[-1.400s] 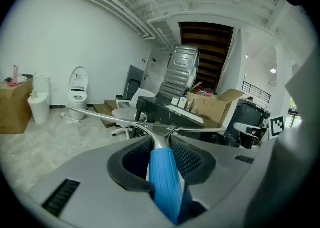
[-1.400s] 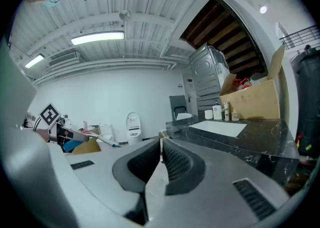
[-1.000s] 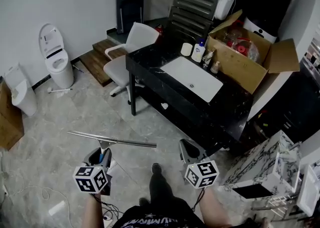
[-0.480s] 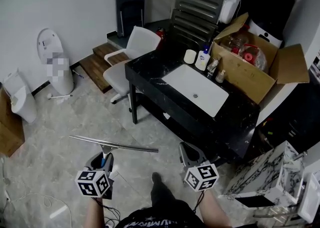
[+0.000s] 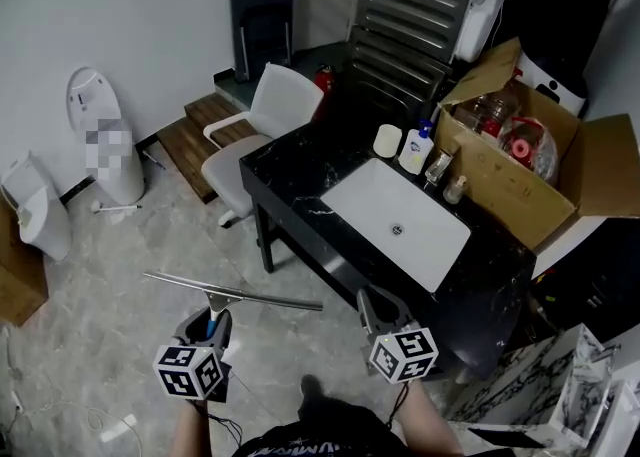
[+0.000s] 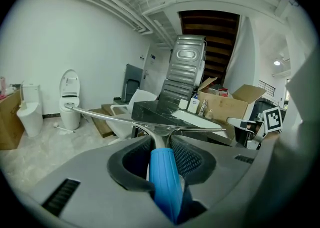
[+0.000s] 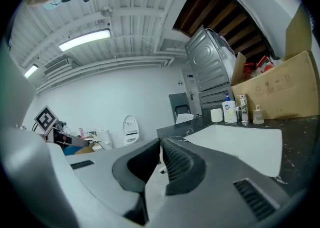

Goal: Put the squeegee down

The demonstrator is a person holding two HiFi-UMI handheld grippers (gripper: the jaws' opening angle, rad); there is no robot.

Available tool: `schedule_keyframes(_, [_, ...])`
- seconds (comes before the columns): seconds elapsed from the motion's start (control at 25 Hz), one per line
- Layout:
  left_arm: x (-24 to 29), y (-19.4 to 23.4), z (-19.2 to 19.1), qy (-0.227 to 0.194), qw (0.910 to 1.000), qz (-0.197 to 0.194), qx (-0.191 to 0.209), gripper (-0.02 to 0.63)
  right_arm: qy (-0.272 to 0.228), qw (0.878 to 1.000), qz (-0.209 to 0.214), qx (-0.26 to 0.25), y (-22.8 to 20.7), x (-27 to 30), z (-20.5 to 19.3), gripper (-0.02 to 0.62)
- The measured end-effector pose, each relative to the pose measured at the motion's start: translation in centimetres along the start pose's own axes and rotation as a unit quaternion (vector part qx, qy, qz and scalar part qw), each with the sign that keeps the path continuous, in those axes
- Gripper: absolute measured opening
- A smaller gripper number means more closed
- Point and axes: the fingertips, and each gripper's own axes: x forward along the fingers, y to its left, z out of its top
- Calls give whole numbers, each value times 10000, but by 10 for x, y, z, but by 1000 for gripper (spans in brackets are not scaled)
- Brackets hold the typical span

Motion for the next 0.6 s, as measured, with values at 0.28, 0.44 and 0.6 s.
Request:
schedule_keyframes(0.28, [82,-9,37,54,10000,19,24,138,3,9998,10,198,-68,63,15,52])
schedule_keyframes(0.44, [116,-14,52,68,10000,-22,36,138,-31,9997,-7,248,-96,88,22,52])
schedule_keyframes(0.6, [143,-15,69,68,9999,-70,97,138,-50,9994,-81,339,-118,105,25,52])
